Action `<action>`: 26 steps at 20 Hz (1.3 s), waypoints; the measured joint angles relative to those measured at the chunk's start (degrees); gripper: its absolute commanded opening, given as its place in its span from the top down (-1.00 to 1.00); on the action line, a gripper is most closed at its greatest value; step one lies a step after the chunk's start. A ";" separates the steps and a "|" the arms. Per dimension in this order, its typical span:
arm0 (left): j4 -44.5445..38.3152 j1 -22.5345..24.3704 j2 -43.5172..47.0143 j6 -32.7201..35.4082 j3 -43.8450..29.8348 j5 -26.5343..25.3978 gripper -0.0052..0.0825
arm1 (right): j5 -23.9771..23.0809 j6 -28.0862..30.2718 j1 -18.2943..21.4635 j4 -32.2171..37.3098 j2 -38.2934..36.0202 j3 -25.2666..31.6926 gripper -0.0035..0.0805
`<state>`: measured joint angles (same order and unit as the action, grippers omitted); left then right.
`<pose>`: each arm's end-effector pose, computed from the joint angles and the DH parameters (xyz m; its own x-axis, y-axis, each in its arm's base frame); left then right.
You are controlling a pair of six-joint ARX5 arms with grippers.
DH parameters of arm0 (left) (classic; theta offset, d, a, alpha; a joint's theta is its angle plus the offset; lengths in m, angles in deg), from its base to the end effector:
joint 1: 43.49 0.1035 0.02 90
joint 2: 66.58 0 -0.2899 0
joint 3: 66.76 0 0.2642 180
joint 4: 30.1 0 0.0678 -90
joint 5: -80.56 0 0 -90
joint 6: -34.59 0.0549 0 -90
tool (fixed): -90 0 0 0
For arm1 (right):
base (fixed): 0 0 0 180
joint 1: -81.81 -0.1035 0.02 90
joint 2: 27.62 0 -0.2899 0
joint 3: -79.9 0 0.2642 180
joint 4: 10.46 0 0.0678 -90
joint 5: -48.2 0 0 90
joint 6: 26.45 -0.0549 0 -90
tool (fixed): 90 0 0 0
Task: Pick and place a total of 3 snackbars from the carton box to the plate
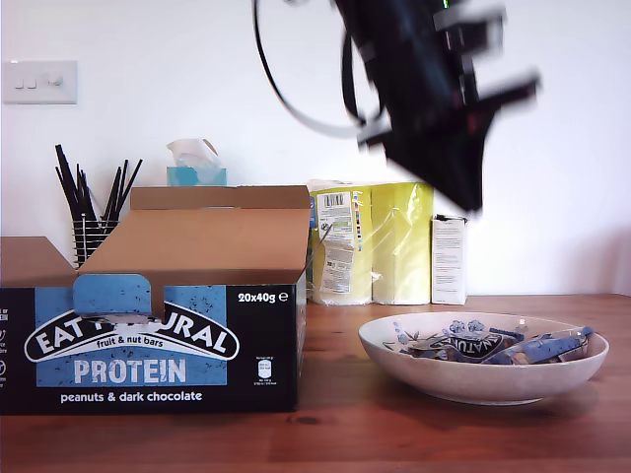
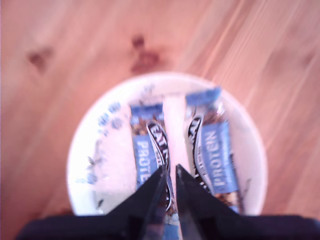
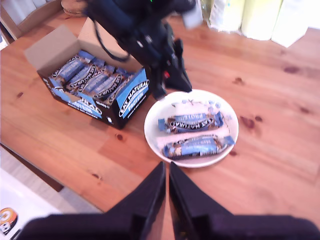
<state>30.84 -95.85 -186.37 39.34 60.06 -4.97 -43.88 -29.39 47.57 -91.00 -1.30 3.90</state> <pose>0.3010 -0.3973 0.2884 0.2969 -0.5126 -0.8056 0.8555 0.5175 -0.0140 0.0312 0.0188 0.3706 0.7296 0.4527 -0.5126 -0.5141 0.8574 0.0254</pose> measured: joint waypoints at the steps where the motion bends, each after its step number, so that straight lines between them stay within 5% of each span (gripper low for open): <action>1: 0.68 0.39 2.29 0.00 0.04 0.74 0.92 | 0.00 0.79 0.00 2.19 1.33 -0.02 0.95; 8: 3.06 4.66 6.12 -0.02 -0.83 4.70 0.93 | 0.02 7.43 0.00 12.92 5.46 -0.02 0.95; 21: -16.35 12.44 31.67 -2.93 -35.58 5.79 0.93 | 8.63 11.17 0.00 23.74 15.67 -0.02 0.95; 26: -17.22 16.35 34.91 -3.10 -45.35 5.70 0.93 | 11.76 11.58 0.00 24.02 18.75 -0.02 0.95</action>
<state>13.62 -79.50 -151.46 36.24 14.71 0.73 -32.13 -17.81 47.57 -66.98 17.46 3.87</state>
